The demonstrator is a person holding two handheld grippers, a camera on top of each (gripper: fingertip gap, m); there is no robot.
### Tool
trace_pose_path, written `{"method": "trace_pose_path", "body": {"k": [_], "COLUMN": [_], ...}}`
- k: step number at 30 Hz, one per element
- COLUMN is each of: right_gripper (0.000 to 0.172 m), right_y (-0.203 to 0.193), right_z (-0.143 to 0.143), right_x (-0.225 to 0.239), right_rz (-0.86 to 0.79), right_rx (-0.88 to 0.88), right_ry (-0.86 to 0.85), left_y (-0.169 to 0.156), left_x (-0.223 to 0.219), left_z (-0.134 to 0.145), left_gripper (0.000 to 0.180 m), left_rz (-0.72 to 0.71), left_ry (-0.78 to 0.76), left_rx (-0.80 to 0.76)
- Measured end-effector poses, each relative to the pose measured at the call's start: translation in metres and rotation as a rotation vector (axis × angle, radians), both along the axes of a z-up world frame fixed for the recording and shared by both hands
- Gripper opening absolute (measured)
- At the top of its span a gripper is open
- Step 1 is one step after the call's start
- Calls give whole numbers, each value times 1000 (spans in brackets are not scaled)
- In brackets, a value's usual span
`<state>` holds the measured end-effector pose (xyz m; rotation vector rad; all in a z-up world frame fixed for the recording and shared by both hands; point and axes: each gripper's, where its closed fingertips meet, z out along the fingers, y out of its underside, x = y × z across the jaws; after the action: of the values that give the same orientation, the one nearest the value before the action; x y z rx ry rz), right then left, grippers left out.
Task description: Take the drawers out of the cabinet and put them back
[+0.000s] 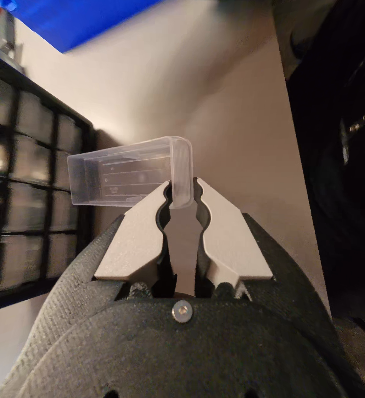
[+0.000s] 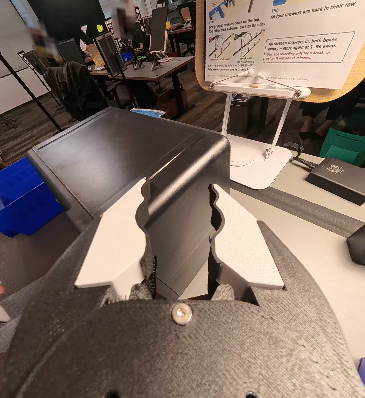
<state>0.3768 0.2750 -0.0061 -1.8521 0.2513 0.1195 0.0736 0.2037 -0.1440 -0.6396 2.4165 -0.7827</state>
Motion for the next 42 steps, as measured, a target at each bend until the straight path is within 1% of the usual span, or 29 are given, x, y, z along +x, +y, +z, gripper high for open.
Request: {"method": "trace_pose_path", "body": {"k": [1, 3, 5, 8, 10, 13, 18, 24, 28, 30, 33, 35, 37, 39, 42], "right_gripper": [58, 56, 54, 53, 52, 52, 51, 52, 51, 51, 51, 51, 51, 51, 51], "right_y": [0, 0, 0, 0, 0, 0, 0, 0, 0, 0, 1, 1, 1, 0, 0], "right_z": [0, 0, 0, 0, -1, -1, -1, -1, -1, -1, -1, -1, -1, -1, -1], "right_x": [0, -1, -2, -3, -4, -4, -4, -4, -4, -4, -4, -4, -5, -4, -4], "right_rz": [1, 7, 15, 21, 25, 27, 27, 30, 27, 27, 29, 30, 28, 25, 20], "right_rx": [0, 2, 3, 4, 3, 2, 3, 5, 4, 4, 5, 5, 5, 3, 1], "right_ry": [2, 5, 10, 23, 33, 39, 40, 44, 41, 41, 42, 43, 41, 35, 26], "left_y": [1, 2, 4, 3, 4, 12, 16, 21, 18, 19, 21, 21, 28, 36, 45], "left_x": [5, 17, 31, 46, 54, 67, 76, 78, 81, 82, 82, 83, 88, 96, 109], "left_z": [14, 39, 58, 68, 68, 65, 74, 81, 81, 80, 79, 74, 69, 66, 63], "left_gripper": [17, 17, 17, 17, 17, 18, 18, 18, 19, 18, 18, 19, 19, 18, 16], "left_rz": [3, 6, 9, -13, -21, 7, 37, 75, 58, 71, 76, 80, 102, 136, 181], "left_ry": [-17, -43, -46, -3, 36, 81, 72, 55, 54, 42, 5, -3, -10, -24, -52], "left_rx": [-11, -9, 11, 57, 85, 117, 95, 177, 206, 260, 383, 427, 464, 458, 398]}}
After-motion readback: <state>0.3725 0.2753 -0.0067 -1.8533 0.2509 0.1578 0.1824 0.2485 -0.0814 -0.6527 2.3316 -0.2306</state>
